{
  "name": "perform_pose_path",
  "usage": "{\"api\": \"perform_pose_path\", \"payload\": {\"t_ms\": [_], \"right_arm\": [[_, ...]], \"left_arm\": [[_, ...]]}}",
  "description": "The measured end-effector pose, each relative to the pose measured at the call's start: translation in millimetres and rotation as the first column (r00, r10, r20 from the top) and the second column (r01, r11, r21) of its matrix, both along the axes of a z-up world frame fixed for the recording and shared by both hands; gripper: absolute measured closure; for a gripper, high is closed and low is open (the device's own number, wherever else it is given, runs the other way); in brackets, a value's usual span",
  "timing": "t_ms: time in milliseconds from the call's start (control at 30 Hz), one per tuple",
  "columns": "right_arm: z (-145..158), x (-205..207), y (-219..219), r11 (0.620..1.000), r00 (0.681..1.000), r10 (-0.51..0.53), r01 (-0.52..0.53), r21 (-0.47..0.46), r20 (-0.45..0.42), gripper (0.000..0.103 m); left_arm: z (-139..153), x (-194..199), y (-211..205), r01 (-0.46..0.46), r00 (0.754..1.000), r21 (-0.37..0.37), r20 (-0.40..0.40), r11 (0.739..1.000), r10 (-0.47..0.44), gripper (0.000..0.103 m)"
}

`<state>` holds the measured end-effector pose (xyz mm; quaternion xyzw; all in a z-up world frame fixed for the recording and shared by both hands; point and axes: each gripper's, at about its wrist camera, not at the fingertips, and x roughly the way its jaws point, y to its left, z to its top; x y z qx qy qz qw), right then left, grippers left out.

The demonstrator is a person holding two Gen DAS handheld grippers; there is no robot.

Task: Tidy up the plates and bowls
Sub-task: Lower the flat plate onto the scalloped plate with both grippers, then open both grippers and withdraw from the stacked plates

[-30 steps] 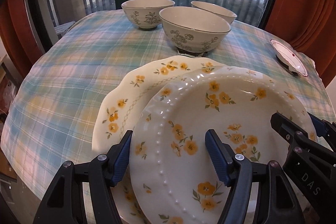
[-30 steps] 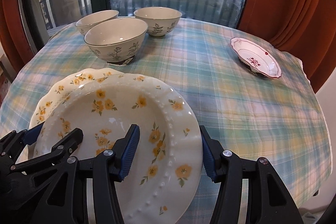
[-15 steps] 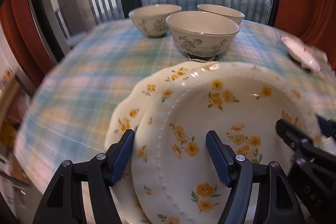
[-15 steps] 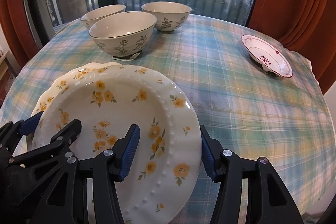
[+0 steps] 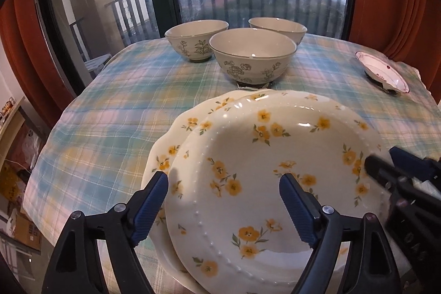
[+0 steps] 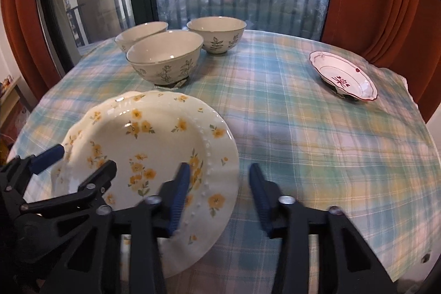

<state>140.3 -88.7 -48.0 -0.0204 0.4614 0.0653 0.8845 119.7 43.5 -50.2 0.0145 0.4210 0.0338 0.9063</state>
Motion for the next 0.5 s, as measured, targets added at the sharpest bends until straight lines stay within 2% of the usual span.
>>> {"api": "perform_pose_path", "payload": {"t_ms": [200,333,433,500], "right_arm": [[-5.5,4.7,13.9,0.999,1.000,-0.015,0.015,-0.051,-0.011,0.066],[-9.4,8.6,26.6,0.996,1.000,-0.009,0.008,-0.084,-0.021,0.066],[-10.9,9.8,34.9,0.993,1.000,-0.012,0.010,-0.119,-0.016,0.066],[-10.8,10.5,34.9,0.993,1.000,-0.017,0.015,-0.118,-0.017,0.066]], "left_arm": [[0.6,1.4,20.9,-0.011,1.000,-0.080,0.009,0.997,0.012,0.018],[-1.4,2.8,33.4,-0.034,0.999,-0.085,0.016,0.996,0.036,0.018],[-2.0,2.7,40.6,-0.041,0.999,-0.130,0.006,0.991,0.042,0.017],[-2.4,3.1,40.2,-0.038,0.999,-0.128,0.007,0.991,0.039,0.017]]}}
